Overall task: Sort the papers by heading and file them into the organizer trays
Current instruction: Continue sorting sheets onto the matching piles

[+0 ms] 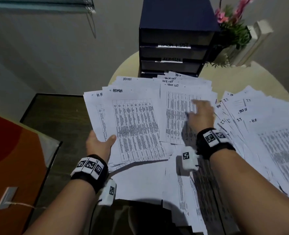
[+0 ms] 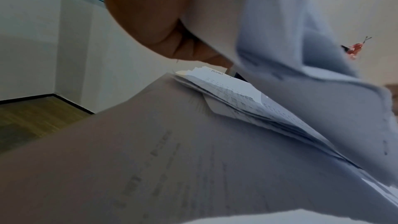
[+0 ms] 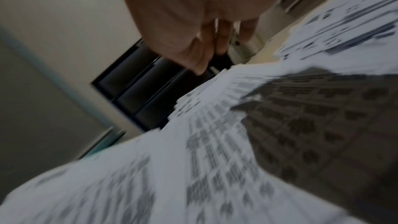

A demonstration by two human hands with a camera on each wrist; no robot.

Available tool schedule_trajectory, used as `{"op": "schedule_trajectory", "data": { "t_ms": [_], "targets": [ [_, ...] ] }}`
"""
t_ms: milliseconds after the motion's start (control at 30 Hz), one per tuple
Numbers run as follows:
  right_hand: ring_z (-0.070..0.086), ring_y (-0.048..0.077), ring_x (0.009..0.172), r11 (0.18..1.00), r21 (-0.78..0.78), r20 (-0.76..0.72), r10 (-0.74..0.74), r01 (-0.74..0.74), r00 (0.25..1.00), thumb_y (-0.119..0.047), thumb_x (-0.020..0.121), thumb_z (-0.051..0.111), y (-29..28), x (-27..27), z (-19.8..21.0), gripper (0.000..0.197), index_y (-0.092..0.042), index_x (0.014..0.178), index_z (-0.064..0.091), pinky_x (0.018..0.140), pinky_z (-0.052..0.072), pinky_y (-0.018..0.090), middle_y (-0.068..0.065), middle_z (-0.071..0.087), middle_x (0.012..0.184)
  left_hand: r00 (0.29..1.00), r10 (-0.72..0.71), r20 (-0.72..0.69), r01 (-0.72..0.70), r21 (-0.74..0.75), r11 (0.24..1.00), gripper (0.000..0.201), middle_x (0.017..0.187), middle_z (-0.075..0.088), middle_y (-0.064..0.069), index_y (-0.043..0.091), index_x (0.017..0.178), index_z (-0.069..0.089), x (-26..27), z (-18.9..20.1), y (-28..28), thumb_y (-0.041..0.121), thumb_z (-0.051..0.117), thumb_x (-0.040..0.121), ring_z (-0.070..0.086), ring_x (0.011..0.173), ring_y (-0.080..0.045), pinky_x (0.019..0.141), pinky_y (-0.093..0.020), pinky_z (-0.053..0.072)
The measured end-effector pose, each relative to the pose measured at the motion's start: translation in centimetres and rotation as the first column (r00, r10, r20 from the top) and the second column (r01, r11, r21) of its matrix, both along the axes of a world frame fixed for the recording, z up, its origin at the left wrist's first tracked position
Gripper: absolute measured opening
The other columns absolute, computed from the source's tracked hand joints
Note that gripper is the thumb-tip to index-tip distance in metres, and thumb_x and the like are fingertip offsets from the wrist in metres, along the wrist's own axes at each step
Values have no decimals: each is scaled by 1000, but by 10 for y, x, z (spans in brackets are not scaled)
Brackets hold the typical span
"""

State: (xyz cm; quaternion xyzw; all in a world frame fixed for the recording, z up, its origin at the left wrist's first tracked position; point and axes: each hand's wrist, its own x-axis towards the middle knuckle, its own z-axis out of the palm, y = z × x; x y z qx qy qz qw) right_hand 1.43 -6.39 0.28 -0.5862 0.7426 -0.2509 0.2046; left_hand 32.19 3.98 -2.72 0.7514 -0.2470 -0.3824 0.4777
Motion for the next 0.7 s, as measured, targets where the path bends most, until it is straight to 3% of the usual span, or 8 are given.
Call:
{"op": "schedule_trajectory", "data": {
  "t_ms": [100, 200, 300, 367, 433, 567, 600, 700],
  "targets": [
    [50, 25, 126, 859, 309, -154, 468, -408, 870, -28, 99, 50, 16, 28, -17, 32, -25, 131, 55, 108, 37, 46, 2, 51, 137, 999, 30, 21, -29, -11, 1000, 41, 104, 73, 7, 26, 110, 62, 1, 2, -2, 9, 80, 78, 70, 97, -17, 92, -50, 55],
    [34, 24, 140, 759, 489, -210, 581, -430, 787, -30, 103, 41, 14, 34, -42, 47, -18, 148, 32, 115, 25, 53, 2, 32, 155, 998, 51, 44, -50, -31, 998, 42, 106, 72, 8, 25, 113, 61, 10, 8, -3, 8, 79, 79, 70, 99, -17, 93, -48, 54],
    [7, 22, 151, 730, 572, -214, 573, -374, 791, -28, 104, 37, -3, 30, -49, 58, -13, 155, 14, 119, 10, 55, 1, 2, 165, 997, 48, 56, -46, -38, 998, 39, 105, 72, 7, 24, 111, 61, 19, 16, 1, 6, 77, 81, 69, 97, -15, 92, -45, 54],
    [14, 26, 149, 797, 488, -219, 507, -357, 833, -32, 103, 41, -11, 34, -41, 53, -9, 149, 28, 118, 14, 55, 5, 15, 162, 998, 49, 46, -47, -37, 998, 38, 107, 71, 6, 21, 113, 60, 24, 21, 5, 6, 76, 83, 68, 96, -15, 89, -38, 54],
    [34, 28, 141, 852, 367, 16, 397, -375, 918, -40, 102, 44, -5, 50, -22, 51, -9, 142, 41, 115, 27, 49, 8, 37, 151, 998, 49, 45, -47, -31, 998, 39, 106, 70, 6, 17, 116, 60, 27, 21, 7, 6, 76, 82, 67, 94, -15, 85, -33, 52],
    [59, 15, 98, 836, 407, 619, 44, -368, 784, -32, 98, 57, 24, 87, 2, 33, -16, 125, 49, 80, 51, 25, 8, 57, 118, 999, 50, 3, -50, -4, 999, 41, 104, 71, 8, 18, 117, 61, 30, 13, 8, 8, 78, 81, 69, 96, -15, 88, -36, 53],
    [59, 12, 86, 850, 395, 664, -2, -348, 747, -23, 97, 60, 29, 93, 2, 28, -15, 121, 48, 67, 49, 20, 9, 58, 111, 999, 43, -17, -43, 5, 999, 39, 104, 71, 8, 19, 116, 61, 31, 11, 7, 10, 78, 82, 69, 96, -15, 88, -37, 53],
    [57, 10, 73, 939, 265, 550, 40, -219, 834, -10, 93, 63, 27, 100, -3, 28, -15, 117, 49, 51, 44, 13, 7, 61, 96, 998, 9, -56, -8, 22, 1000, 31, 104, 71, 8, 21, 115, 60, 33, 7, 5, 11, 72, 87, 68, 96, -15, 83, -34, 54]
  ]
}}
